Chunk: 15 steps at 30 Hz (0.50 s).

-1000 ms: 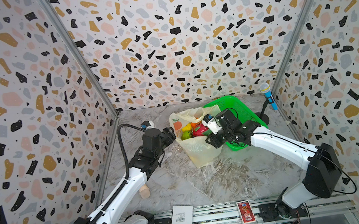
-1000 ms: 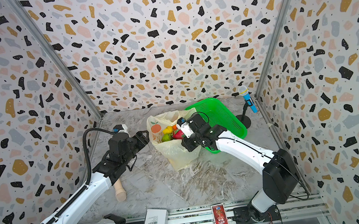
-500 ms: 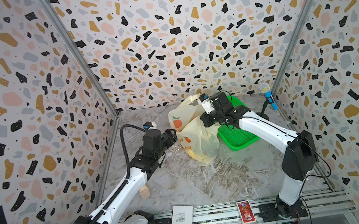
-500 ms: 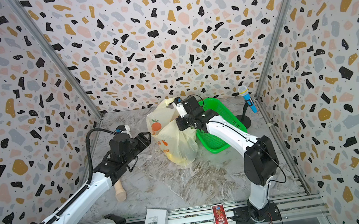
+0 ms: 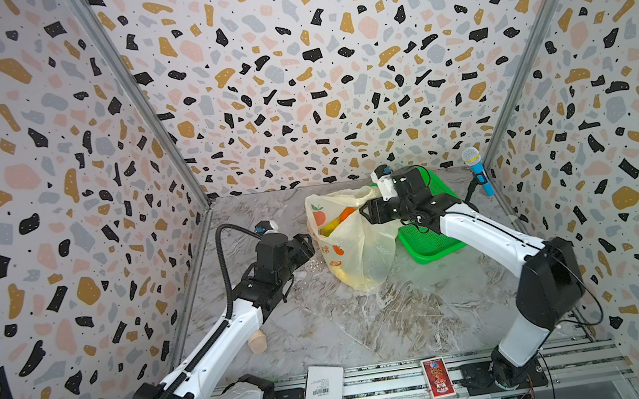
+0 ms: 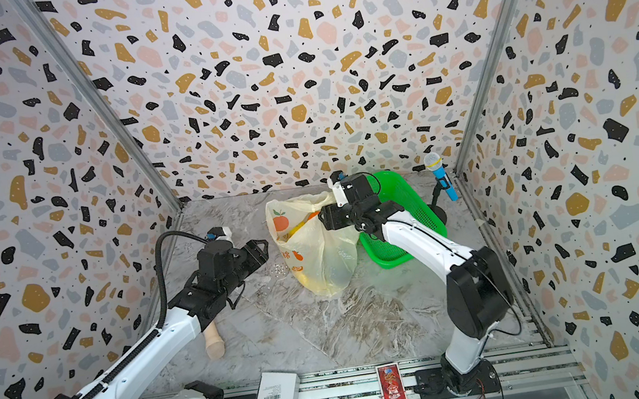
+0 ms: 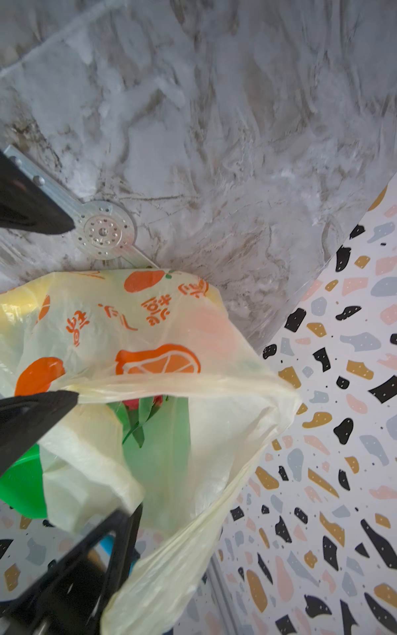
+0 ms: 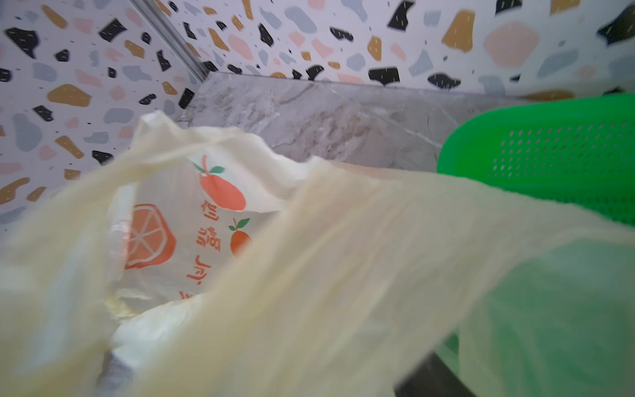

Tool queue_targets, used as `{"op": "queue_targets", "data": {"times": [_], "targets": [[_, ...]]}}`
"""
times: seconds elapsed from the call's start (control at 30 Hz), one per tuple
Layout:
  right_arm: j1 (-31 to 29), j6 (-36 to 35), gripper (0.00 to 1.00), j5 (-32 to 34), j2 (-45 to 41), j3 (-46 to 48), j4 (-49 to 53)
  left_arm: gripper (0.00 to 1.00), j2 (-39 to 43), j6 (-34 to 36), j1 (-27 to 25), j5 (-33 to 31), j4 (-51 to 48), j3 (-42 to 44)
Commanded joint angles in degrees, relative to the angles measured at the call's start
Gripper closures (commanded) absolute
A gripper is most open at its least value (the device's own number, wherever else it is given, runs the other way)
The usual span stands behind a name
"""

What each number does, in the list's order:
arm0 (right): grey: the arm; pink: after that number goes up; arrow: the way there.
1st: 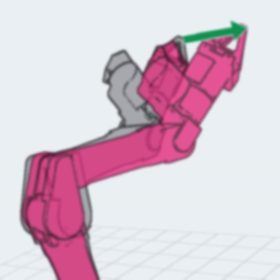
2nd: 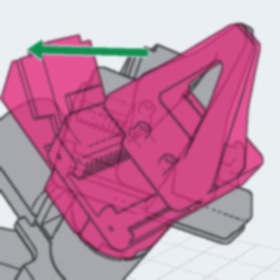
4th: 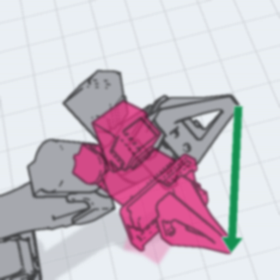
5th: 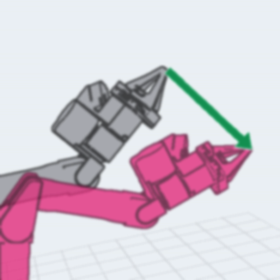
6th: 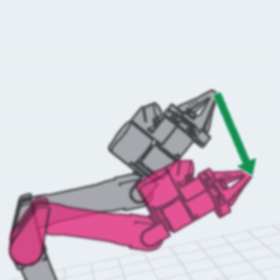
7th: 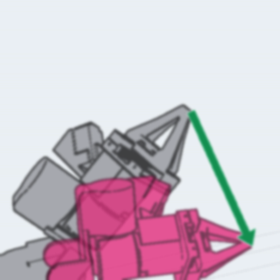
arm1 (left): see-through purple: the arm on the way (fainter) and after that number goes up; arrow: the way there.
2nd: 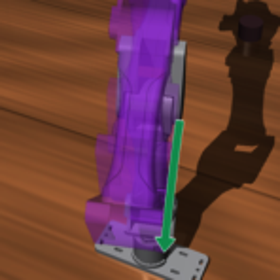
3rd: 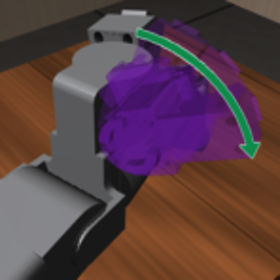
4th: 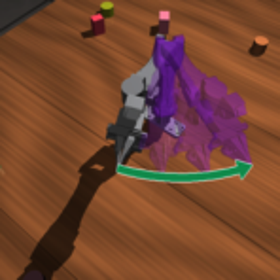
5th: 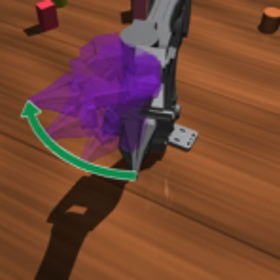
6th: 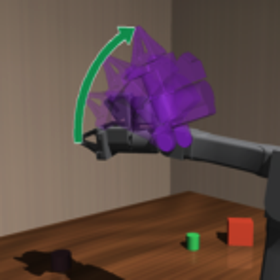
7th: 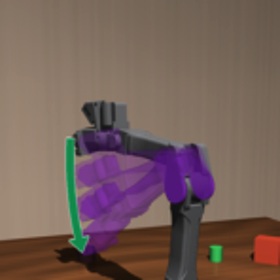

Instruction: Place the fruits into the plastic bag

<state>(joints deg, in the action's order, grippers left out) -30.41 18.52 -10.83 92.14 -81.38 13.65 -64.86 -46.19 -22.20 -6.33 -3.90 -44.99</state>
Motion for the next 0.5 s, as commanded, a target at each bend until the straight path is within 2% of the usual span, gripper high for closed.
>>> {"op": "queue_targets", "data": {"times": [0.0, 0.2, 0.33, 0.37, 0.4, 0.43, 0.47], "targets": [[0.18, -1.04, 0.23, 0.85, -11.92, 2.77, -5.21, 0.26, 0.86, -0.38, 2.53, -8.58, -2.19, 0.84], [1.79, 0.32, 0.21, 7.84, -28.67, 19.17, -11.8, 0.25, 1.69, 1.12, 7.41, -16.67, -4.49, 0.34], [4.81, 0.96, 0.19, 20.18, -38.13, 29.74, -14.85, 0.21, 1.06, 4.83, 8.76, -24.53, -6.27, -0.71], [5.87, 0.7, 0.15, 24.6, -40.35, 32.9, -16.19, 0.2, 0.89, 5.86, 9.38, -26.65, -6.37, -0.75], [7.04, 0.32, 0.08, 28.84, -42.2, 36.47, -18.02, 0.16, 0.64, 6.87, 9.98, -29.45, -6.55, -0.79], [7.98, -1.03, 0.06, 32.51, -43.59, 40.22, -21.16, 0.0, 0.26, 7.85, 10.43, -31.97, -6.64, -0.71], [8.61, -2.49, 0.05, 36.72, -44.92, 44.97, -26.17, 0.0, -0.23, 9.04, 10.82, -35.11, -6.33, -0.55]]}}
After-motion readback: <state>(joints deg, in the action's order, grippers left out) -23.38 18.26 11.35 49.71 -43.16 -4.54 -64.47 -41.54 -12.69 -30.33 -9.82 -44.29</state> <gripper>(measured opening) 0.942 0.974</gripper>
